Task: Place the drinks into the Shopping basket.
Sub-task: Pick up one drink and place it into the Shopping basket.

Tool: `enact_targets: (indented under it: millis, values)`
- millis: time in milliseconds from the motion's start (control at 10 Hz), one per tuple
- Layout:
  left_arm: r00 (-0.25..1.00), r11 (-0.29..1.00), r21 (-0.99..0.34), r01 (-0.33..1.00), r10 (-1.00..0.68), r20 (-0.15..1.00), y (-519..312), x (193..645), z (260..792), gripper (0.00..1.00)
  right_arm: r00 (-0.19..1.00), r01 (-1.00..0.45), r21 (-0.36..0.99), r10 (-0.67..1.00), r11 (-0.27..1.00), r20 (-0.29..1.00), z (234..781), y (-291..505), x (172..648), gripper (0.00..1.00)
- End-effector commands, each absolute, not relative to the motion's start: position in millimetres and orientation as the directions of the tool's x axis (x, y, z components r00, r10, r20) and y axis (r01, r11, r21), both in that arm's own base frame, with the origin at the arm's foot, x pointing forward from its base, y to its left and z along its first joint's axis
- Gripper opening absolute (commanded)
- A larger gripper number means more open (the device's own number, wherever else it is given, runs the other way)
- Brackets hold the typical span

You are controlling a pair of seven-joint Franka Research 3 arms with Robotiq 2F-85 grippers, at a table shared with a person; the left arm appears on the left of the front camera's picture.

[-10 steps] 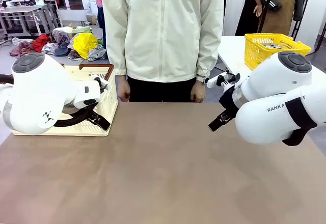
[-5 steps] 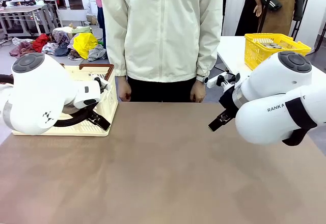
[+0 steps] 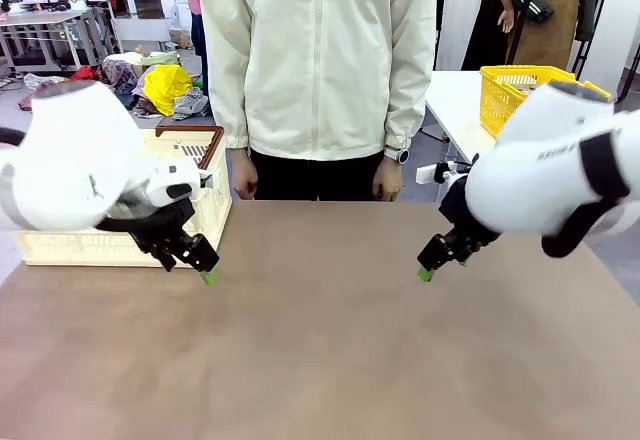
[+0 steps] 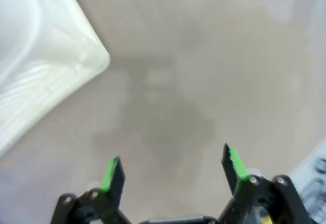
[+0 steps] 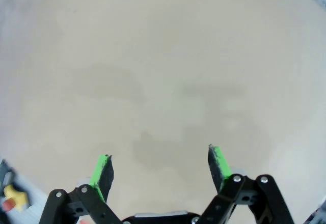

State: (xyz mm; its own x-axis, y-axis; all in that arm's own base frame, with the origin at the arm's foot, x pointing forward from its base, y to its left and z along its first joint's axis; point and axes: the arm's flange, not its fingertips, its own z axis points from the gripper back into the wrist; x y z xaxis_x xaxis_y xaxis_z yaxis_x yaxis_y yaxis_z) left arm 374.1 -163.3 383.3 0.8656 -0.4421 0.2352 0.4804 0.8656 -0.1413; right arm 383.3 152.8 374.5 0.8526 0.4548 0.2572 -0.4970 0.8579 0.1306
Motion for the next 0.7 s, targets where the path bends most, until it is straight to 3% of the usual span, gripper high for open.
enact_targets:
  millis: [0, 100, 300, 400, 600]
  values:
    - [0.900, 0.841, -0.338, 0.424, -0.348, 0.263, -139.4, 357.5, 445.3, 1.00, 0.931, -0.360, 0.379, 0.304, 0.852, 0.200, 431.3, 122.4, 375.5, 1.00]
    - [0.885, 0.784, -0.435, 0.443, -0.305, 0.351, -113.5, 345.9, 479.6, 1.00, 0.934, -0.357, 0.568, 0.287, 0.741, 0.212, 463.2, 99.9, 362.3, 1.00]
    - [0.842, 0.623, -0.605, 0.497, -0.178, 0.509, -20.7, 319.0, 546.5, 1.00, 0.949, -0.296, 0.713, 0.108, 0.636, 0.298, 530.9, 23.5, 331.0, 1.00]
    - [0.831, 0.591, -0.645, 0.485, -0.082, 0.550, 39.9, 306.3, 562.3, 1.00, 0.945, -0.237, 0.769, -0.043, 0.594, 0.324, 554.3, -28.4, 317.8, 1.00]
    - [0.845, 0.531, -0.749, 0.395, 0.110, 0.524, 137.9, 295.2, 551.7, 1.00, 0.914, -0.097, 0.860, -0.297, 0.502, 0.276, 560.9, -115.8, 301.8, 1.00]
